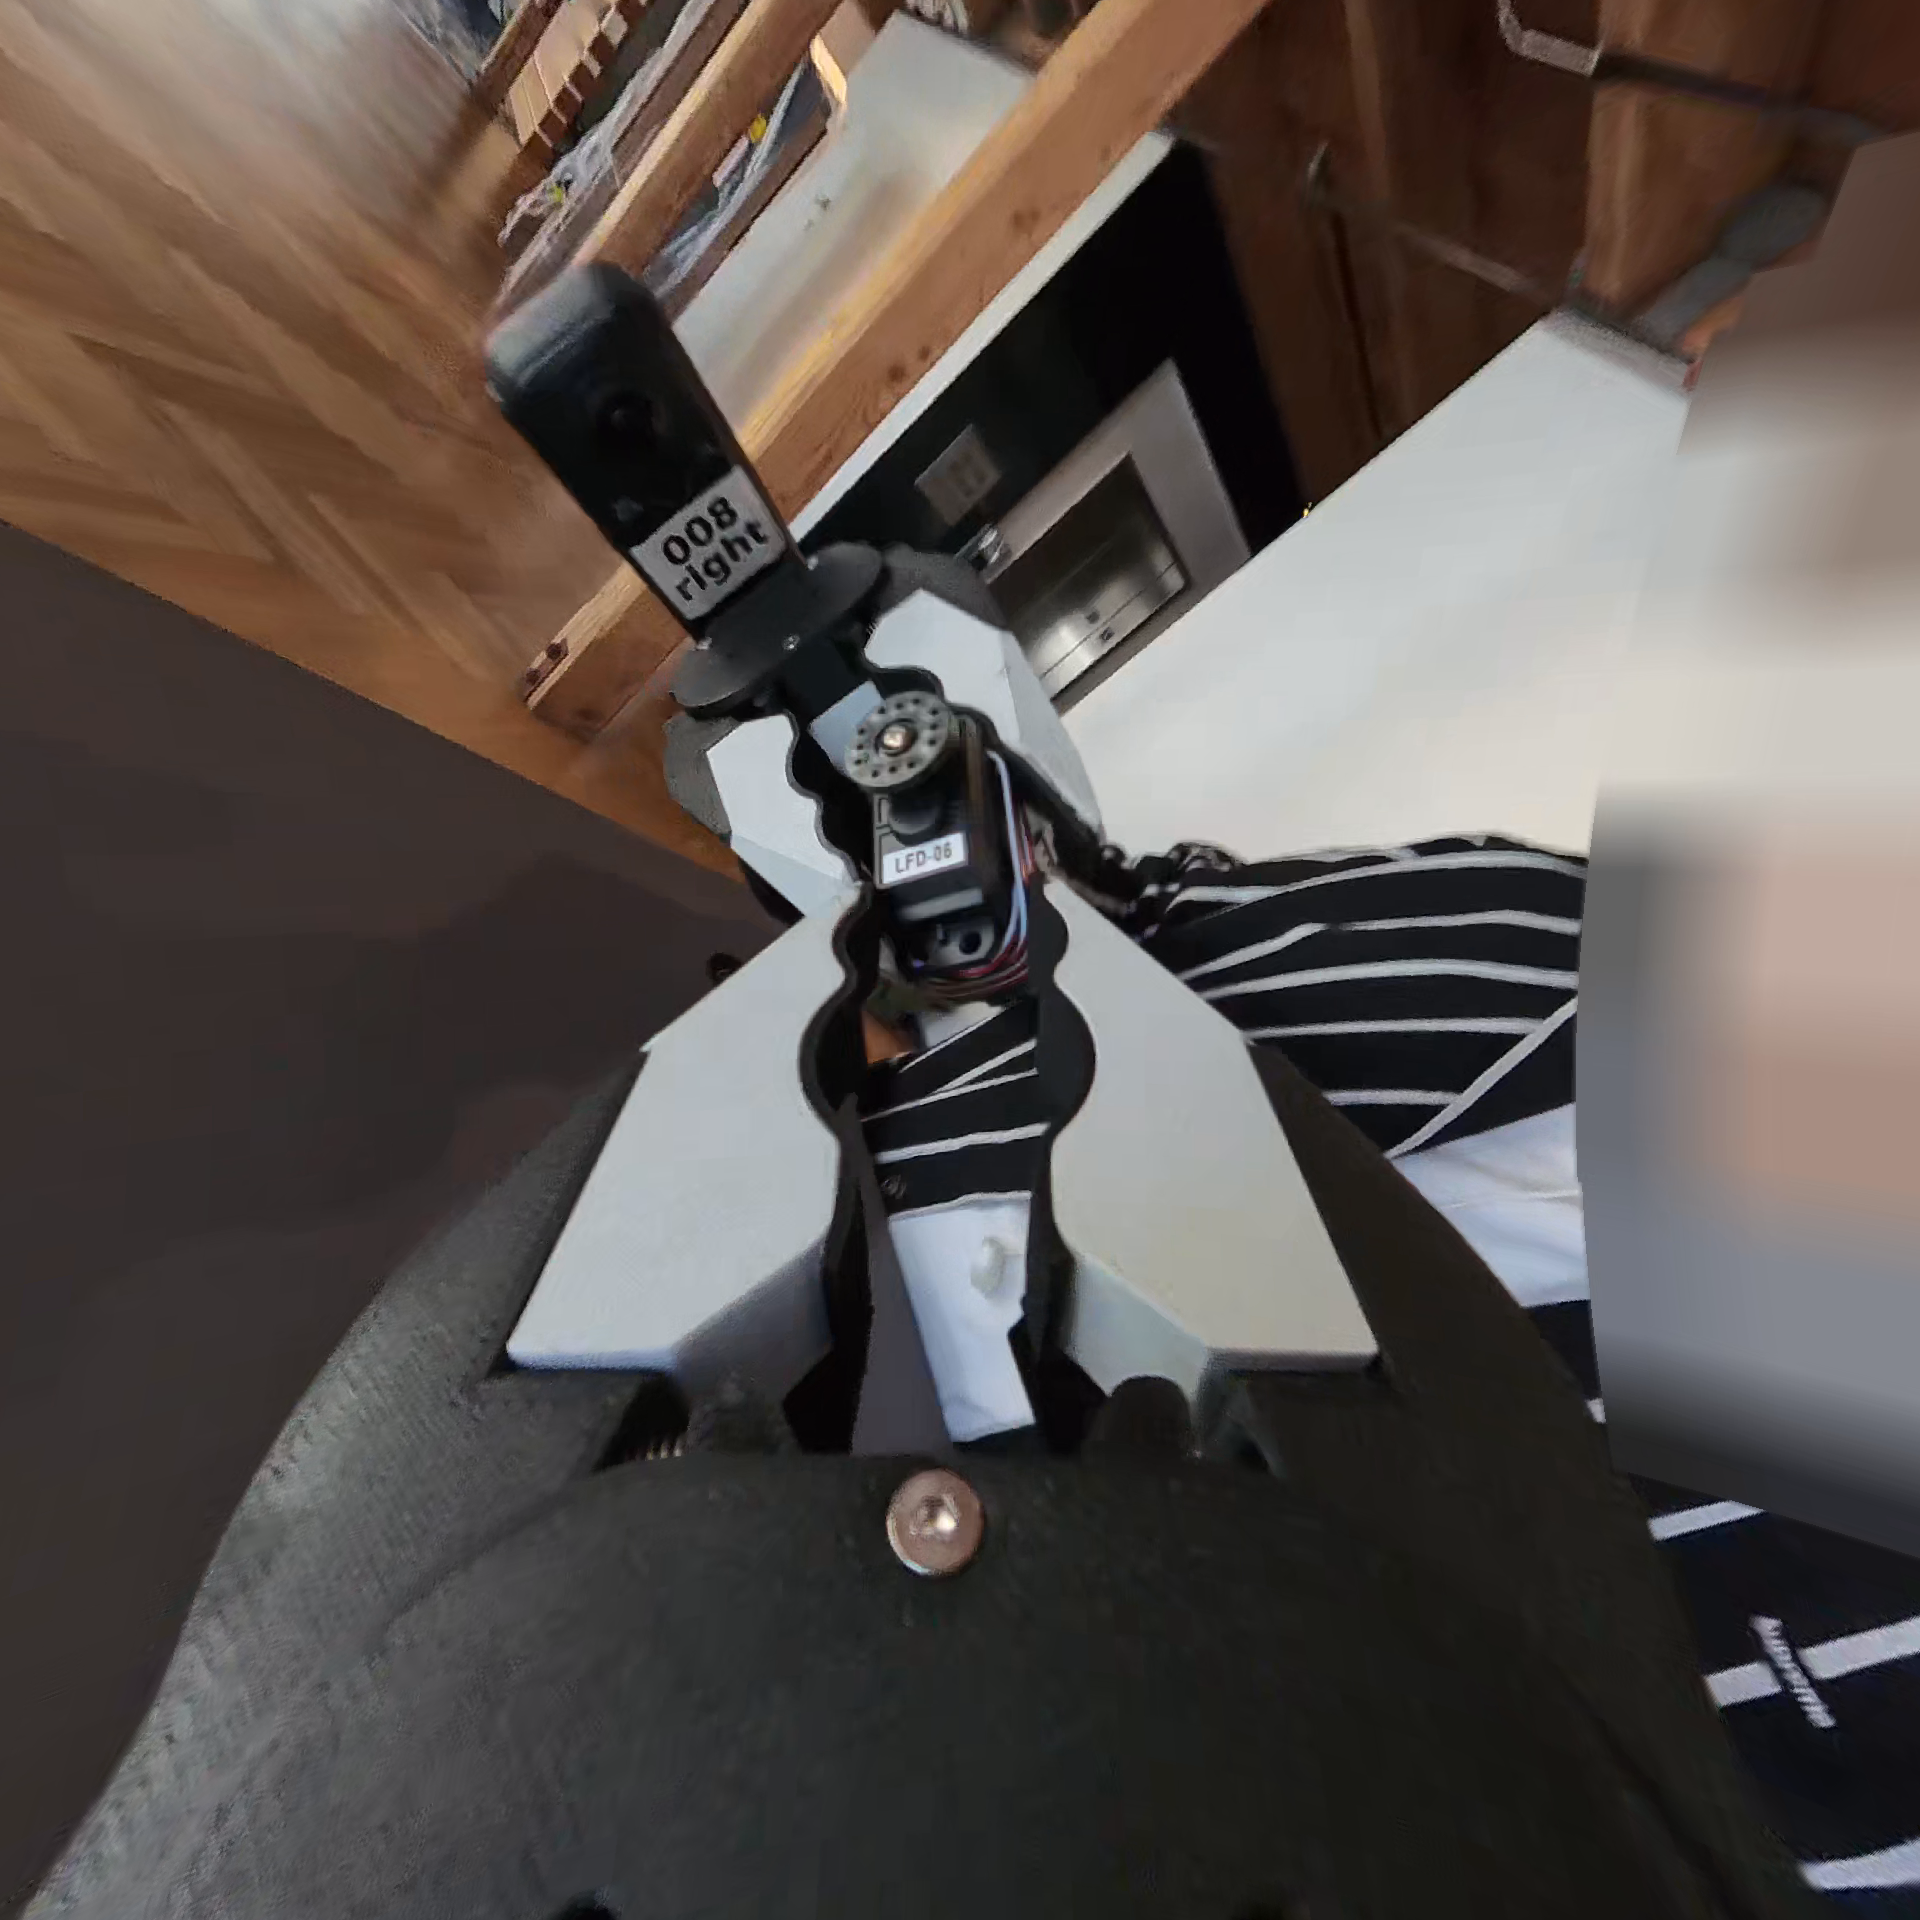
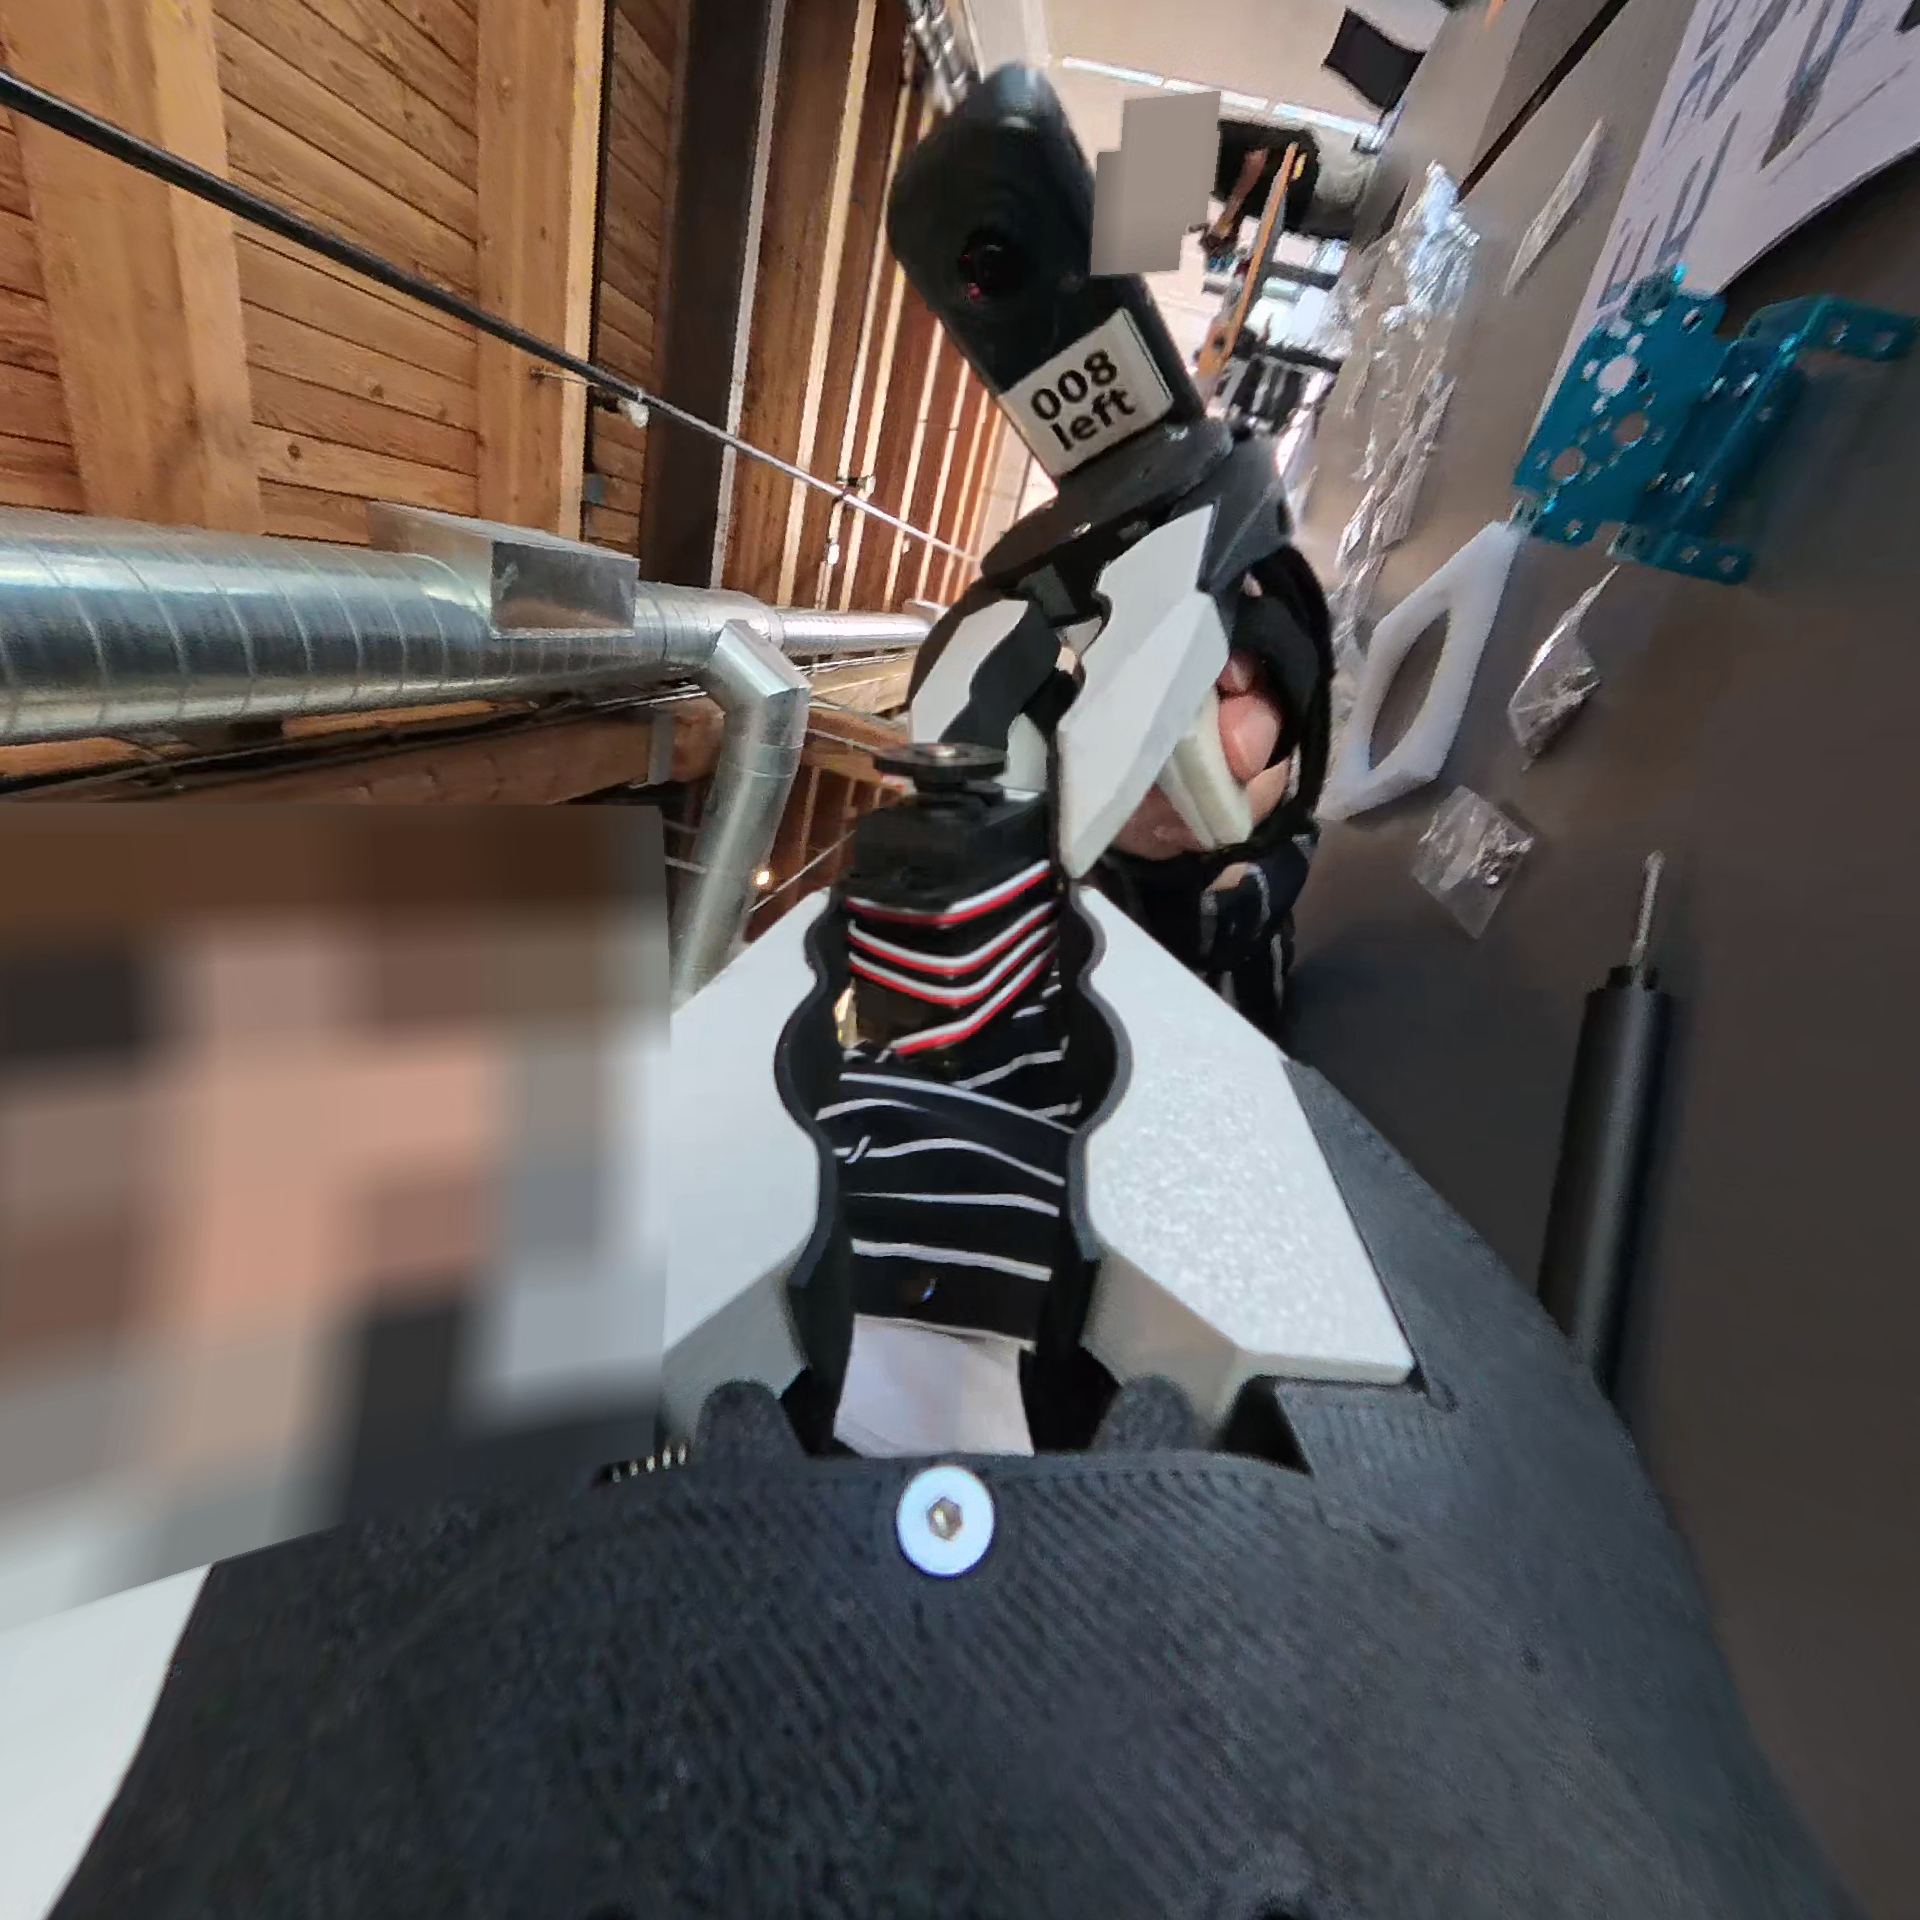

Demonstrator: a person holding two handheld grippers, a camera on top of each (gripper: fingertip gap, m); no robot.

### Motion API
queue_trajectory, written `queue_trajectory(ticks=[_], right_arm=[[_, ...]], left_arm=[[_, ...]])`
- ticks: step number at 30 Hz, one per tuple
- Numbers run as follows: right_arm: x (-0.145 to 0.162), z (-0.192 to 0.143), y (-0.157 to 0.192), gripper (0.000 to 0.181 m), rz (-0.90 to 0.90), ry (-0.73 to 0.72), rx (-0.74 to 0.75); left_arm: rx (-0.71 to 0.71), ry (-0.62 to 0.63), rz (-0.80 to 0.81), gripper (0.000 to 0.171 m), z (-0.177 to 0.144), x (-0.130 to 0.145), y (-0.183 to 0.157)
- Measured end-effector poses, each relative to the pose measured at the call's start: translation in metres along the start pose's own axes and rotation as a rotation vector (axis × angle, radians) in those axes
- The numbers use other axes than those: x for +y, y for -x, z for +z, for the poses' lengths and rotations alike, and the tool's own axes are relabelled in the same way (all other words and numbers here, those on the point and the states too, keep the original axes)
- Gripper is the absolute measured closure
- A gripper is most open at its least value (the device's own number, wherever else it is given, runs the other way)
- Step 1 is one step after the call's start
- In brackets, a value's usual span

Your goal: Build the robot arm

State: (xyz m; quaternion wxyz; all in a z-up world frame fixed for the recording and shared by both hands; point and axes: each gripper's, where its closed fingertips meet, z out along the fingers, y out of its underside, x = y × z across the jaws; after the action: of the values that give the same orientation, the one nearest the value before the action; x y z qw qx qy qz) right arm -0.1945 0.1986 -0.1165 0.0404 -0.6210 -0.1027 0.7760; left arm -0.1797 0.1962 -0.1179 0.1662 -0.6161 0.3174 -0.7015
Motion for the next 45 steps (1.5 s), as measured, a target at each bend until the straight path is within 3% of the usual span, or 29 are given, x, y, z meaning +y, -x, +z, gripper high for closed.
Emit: queue_trajectory(ticks=[1, 6, 14, 18, 22, 25, 28, 31, 34, 39, 45], right_arm=[[-0.002, 0.001, -0.001, 0.144, -0.02, -0.009, 0.017], [-0.009, 0.004, -0.008, 0.153, -0.218, -0.005, 0.165], [-0.018, -0.013, -0.051, 0.156, -0.055, -0.123, 0.172], [-0.014, -0.026, -0.073, 0.147, -0.085, -0.115, 0.237], [-0.01, -0.039, -0.089, 0.152, -0.147, -0.087, 0.334], [-0.014, -0.051, -0.089, 0.143, -0.373, -0.078, 0.411], [-0.024, -0.064, -0.084, 0.119, -0.776, -0.082, 0.551], [-0.011, -0.062, -0.085, 0.123, -1.088, 0.063, 0.616], [0.006, -0.064, -0.108, 0.135, -1.169, 0.26, 0.681], [0.017, -0.061, -0.119, 0.147, -1.311, 0.358, 0.712], [0.025, -0.06, -0.134, 0.149, -1.354, 0.519, 0.757]], left_arm=[[0.015, -0.017, -0.035, 0.146, -0.003, -0.002, 0.001], [0.033, -0.057, -0.107, 0.151, -0.013, -0.007, 0.005], [-0.079, -0.037, -0.206, 0.151, -0.015, 0.007, 0.048], [-0.109, -0.053, -0.31, 0.151, -0.017, 0.016, 0.075], [-0.142, -0.062, -0.339, 0.151, -0.021, 0.021, 0.09], [-0.146, -0.044, -0.368, 0.151, -0.017, 0.028, 0.095], [-0.166, -0.013, -0.377, 0.152, -0.013, 0.037, 0.101], [-0.167, 0.039, -0.394, 0.152, -0.007, 0.048, 0.104], [-0.222, 0.108, -0.399, 0.152, -0.004, 0.063, 0.115], [-0.283, 0.178, -0.396, 0.152, -0.003, 0.078, 0.126], [-0.297, 0.194, -0.404, 0.151, -0.003, 0.081, 0.128]])
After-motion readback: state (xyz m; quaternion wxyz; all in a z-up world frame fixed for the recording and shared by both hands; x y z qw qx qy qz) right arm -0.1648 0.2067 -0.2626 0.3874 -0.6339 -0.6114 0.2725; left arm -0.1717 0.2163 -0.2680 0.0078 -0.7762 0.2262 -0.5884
